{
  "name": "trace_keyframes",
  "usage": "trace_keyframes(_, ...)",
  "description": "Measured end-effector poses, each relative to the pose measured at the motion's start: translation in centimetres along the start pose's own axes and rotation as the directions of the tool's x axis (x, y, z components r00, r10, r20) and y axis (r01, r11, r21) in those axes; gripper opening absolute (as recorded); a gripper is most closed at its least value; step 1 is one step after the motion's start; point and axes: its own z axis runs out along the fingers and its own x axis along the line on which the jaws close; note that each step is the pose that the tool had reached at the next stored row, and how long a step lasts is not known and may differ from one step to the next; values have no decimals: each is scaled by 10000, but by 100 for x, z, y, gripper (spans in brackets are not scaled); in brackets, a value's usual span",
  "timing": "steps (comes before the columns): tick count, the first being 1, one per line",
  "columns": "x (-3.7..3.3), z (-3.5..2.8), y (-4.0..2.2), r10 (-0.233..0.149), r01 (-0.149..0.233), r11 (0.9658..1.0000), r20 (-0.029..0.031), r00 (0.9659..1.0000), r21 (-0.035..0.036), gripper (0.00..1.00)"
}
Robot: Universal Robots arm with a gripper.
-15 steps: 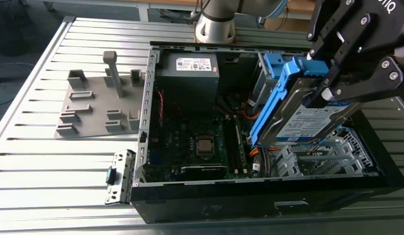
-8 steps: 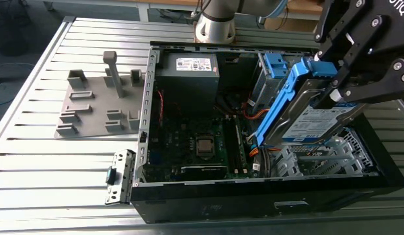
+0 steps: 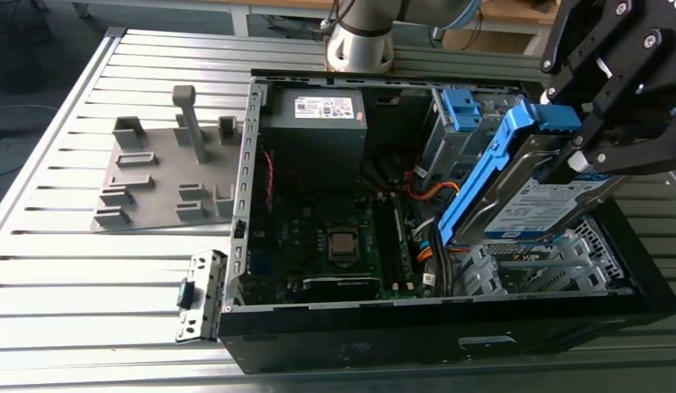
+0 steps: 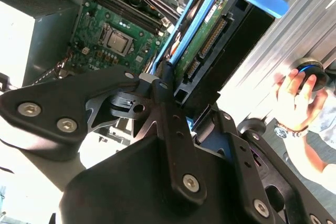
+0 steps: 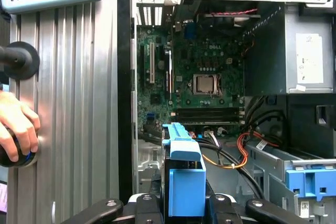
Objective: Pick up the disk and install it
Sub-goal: 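Pick up the disk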
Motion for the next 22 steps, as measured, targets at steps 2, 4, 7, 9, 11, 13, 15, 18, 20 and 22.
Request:
trace_keyframes(2,2,0,-21,-1,1,10000,-1,10000,0,36)
trace_keyframes(4,2,1,-39,-1,1,10000,0,10000,0,36)
trace_keyframes(7,4,2,-64,0,0,10000,0,10000,0,36)
trace_keyframes(9,5,2,-83,0,0,10000,-1,10000,0,36)
trace_keyframes(11,6,2,-101,0,0,10000,-1,10000,0,36)
trace_keyframes(13,7,3,-121,0,0,10000,-1,10000,0,36)
trace_keyframes(15,8,3,-143,0,0,10000,0,10000,0,36)
trace_keyframes(18,9,4,-180,0,0,10000,0,10000,0,36)
trace_keyframes(20,9,4,-206,0,0,10000,-1,10000,0,36)
trace_keyframes(22,10,5,-237,0,0,10000,0,10000,0,36)
